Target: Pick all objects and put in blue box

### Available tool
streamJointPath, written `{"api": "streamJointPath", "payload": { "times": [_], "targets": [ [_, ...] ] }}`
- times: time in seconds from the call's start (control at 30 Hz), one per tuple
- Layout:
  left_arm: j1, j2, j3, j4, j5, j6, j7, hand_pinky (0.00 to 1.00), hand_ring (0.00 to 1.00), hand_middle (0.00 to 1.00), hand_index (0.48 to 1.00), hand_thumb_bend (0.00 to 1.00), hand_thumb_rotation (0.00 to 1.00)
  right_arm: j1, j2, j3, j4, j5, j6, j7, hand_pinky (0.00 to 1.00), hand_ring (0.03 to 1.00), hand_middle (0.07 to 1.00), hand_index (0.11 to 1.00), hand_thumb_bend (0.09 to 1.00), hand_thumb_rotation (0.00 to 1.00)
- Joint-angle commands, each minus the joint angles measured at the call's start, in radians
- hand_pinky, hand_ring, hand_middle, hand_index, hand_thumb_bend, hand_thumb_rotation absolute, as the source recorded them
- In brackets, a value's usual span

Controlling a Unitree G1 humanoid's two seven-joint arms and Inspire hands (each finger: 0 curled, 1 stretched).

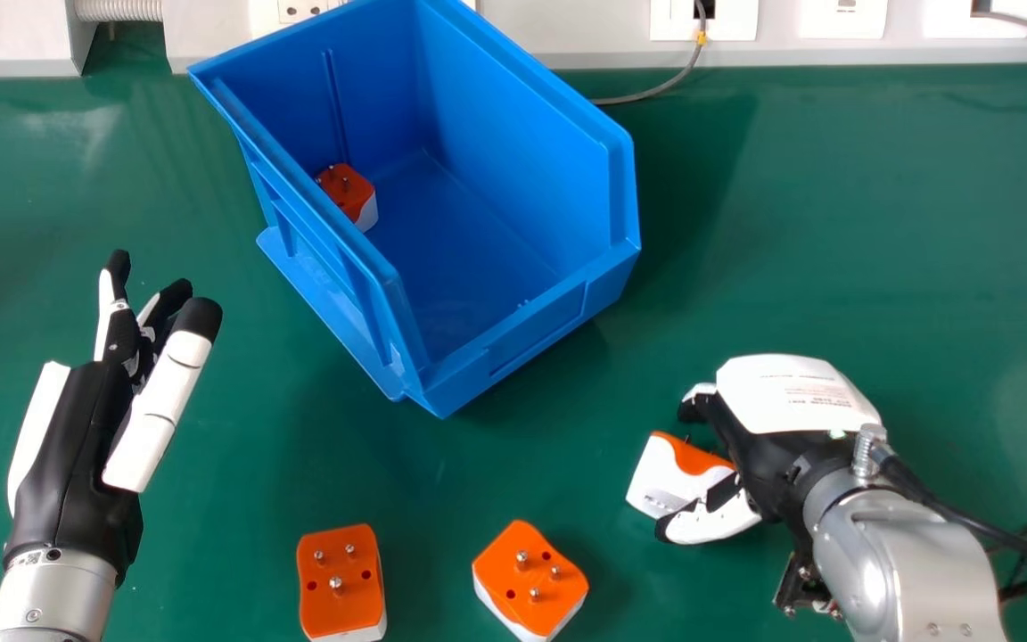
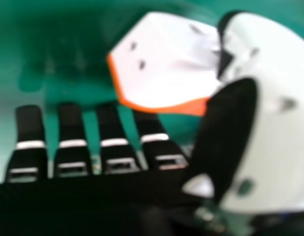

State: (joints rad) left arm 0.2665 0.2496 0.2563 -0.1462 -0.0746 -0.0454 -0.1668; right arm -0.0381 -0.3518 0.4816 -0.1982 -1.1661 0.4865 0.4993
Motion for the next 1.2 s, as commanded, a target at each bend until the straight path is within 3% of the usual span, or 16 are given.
{"api": "streamJointPath", "payload": {
  "times": [0.0,0.2,0.27,0.43,0.6,0.9,1.07,1.17],
  "targets": [
    [-0.004,0.001,0.000,-0.032,0.001,0.001,0.005,0.91,0.94,0.95,0.987,0.76,0.86,0.030,0.022,0.011,0.035,0.048,-0.047,-0.055,0.65,0.717,0.749,0.706,0.412,0.35],
    [-0.007,0.001,0.001,-0.025,-0.002,-0.002,0.004,0.91,0.94,0.95,0.988,0.76,0.86,0.042,0.012,0.003,0.124,0.092,-0.149,-0.262,0.54,0.605,0.648,0.630,0.446,0.24],
    [-0.008,0.001,0.000,-0.022,-0.002,-0.004,0.004,0.91,0.94,0.95,0.987,0.76,0.86,0.046,0.005,-0.007,0.156,0.122,-0.187,-0.321,0.37,0.443,0.584,0.576,0.473,0.16],
    [-0.009,0.001,0.000,-0.021,-0.005,-0.006,0.002,0.91,0.94,0.95,0.987,0.75,0.86,0.053,-0.006,-0.030,0.200,0.197,-0.239,-0.370,0.23,0.302,0.510,0.532,0.491,0.08],
    [-0.011,0.004,0.001,-0.023,-0.010,0.001,-0.004,0.91,0.94,0.95,0.987,0.74,0.86,0.047,0.002,-0.035,0.201,0.226,-0.213,-0.351,0.22,0.287,0.474,0.530,0.495,0.05],
    [-0.014,0.011,0.000,-0.026,-0.005,0.006,-0.008,0.91,0.95,0.95,0.987,0.74,0.86,0.053,0.012,-0.058,0.162,0.265,-0.174,-0.347,0.24,0.303,0.457,0.528,0.501,0.03],
    [-0.024,0.011,-0.001,-0.015,-0.003,0.005,-0.006,0.91,0.95,0.95,0.987,0.74,0.86,0.057,-0.003,-0.061,0.122,0.242,-0.165,-0.352,0.29,0.356,0.466,0.517,0.505,0.02],
    [-0.026,0.011,-0.001,-0.012,-0.002,0.003,-0.006,0.91,0.95,0.95,0.987,0.73,0.86,0.067,-0.007,-0.069,0.099,0.235,-0.168,-0.366,0.37,0.451,0.525,0.503,0.494,0.08]
  ]
}}
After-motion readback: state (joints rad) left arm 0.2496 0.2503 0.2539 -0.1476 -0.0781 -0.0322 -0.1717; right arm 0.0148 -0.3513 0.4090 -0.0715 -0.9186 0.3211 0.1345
